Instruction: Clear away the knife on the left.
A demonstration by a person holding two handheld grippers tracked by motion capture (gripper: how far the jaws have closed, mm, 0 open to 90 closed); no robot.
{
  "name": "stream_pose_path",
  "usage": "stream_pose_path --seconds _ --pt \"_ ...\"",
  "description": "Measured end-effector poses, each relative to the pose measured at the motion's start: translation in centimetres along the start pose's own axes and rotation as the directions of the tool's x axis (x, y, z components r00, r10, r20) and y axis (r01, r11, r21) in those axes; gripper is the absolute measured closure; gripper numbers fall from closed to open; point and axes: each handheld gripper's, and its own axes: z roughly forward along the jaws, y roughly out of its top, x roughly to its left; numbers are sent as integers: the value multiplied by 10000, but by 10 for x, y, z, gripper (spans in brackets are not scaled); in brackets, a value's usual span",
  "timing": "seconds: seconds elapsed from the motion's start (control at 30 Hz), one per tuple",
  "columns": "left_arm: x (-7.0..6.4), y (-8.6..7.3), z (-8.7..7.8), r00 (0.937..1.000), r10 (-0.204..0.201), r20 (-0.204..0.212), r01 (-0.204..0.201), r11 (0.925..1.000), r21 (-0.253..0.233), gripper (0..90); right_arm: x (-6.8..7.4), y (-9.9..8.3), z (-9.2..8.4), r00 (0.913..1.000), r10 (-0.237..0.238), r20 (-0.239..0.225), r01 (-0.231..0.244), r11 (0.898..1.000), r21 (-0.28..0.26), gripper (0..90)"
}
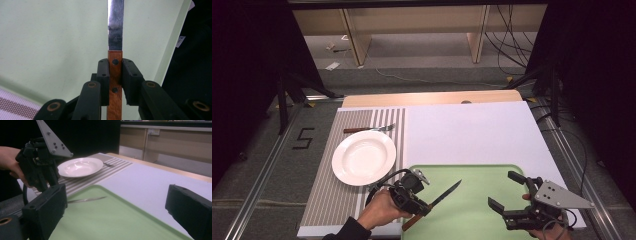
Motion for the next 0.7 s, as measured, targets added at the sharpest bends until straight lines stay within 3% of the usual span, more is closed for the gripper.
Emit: stream_pose_path --seconds 0.7 --pt "-4 12 33 9993 195 321 -229 9936 1106 772 0 0 0 10000 -25 -73 25 10000 27 52"
